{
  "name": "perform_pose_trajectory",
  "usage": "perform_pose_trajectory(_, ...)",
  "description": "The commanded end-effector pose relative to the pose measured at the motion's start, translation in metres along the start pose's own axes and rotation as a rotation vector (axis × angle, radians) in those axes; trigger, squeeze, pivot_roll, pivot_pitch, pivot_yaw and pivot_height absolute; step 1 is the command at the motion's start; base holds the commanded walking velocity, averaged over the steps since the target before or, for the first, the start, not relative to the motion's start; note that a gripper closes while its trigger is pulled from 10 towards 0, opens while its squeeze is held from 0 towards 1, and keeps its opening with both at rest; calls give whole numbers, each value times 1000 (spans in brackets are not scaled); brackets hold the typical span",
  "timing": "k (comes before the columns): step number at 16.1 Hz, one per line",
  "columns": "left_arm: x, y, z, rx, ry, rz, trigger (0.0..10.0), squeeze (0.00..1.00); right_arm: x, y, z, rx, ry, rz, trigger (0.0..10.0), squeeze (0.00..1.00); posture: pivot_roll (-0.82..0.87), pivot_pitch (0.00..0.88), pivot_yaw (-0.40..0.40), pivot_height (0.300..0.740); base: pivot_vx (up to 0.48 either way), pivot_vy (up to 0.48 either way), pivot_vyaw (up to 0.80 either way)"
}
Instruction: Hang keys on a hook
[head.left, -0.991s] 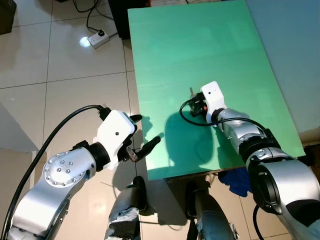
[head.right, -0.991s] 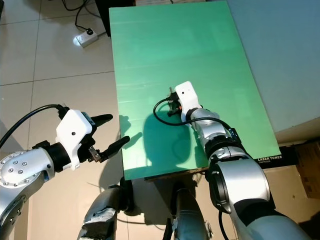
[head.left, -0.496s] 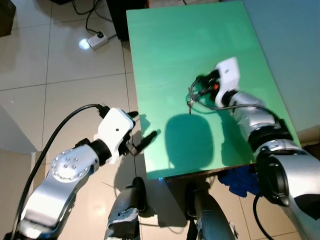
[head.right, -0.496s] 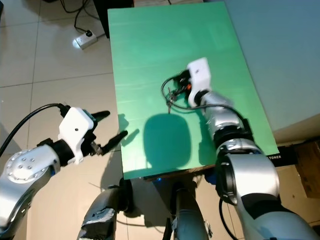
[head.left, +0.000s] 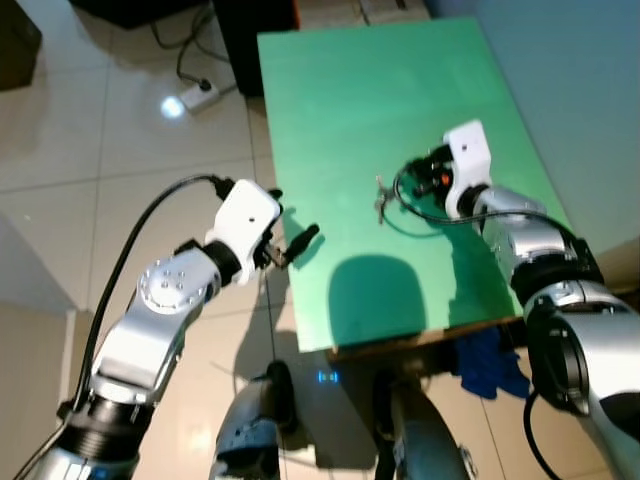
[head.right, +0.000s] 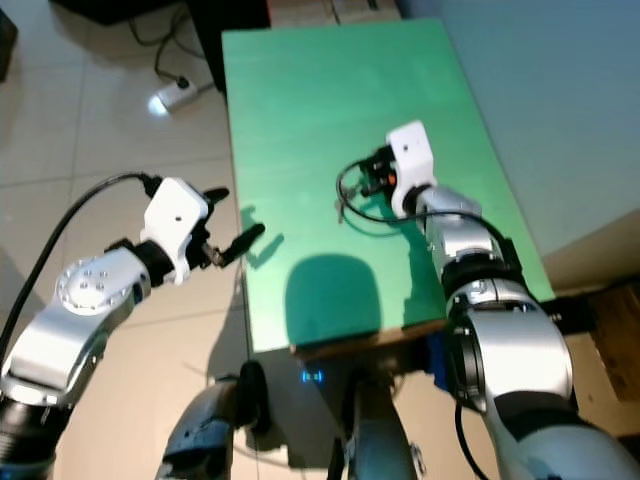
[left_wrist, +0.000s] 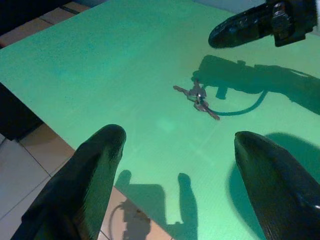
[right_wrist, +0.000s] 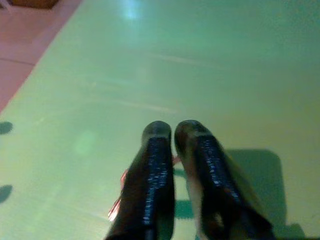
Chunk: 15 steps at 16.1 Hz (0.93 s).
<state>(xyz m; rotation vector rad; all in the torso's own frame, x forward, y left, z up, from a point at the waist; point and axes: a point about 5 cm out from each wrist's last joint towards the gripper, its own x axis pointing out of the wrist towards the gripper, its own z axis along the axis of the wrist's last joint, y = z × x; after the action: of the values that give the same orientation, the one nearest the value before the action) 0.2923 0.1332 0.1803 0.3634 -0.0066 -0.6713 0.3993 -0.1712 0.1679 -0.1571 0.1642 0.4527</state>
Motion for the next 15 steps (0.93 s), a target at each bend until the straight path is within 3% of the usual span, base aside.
perform_pose_trajectory(1, -3, -1, -3, 3, 4, -35, 10000, 0, 3, 3, -2, 0, 64, 3, 10000, 1000, 10, 321, 56, 740, 0, 0, 0)
perform_pose_trajectory(6, -11, -1, 2, 11, -2, -70, 10000, 0, 8, 7, -1, -27, 149, -24, 10000, 1000, 41, 395, 45, 740, 0, 0, 0)
perform_pose_trajectory(15, -34, -11, 9, -2, 13, -52, 10000, 0, 1, -8, -9, -81, 228, -154, 10000, 1000, 95, 452, 2, 740, 0, 0, 0)
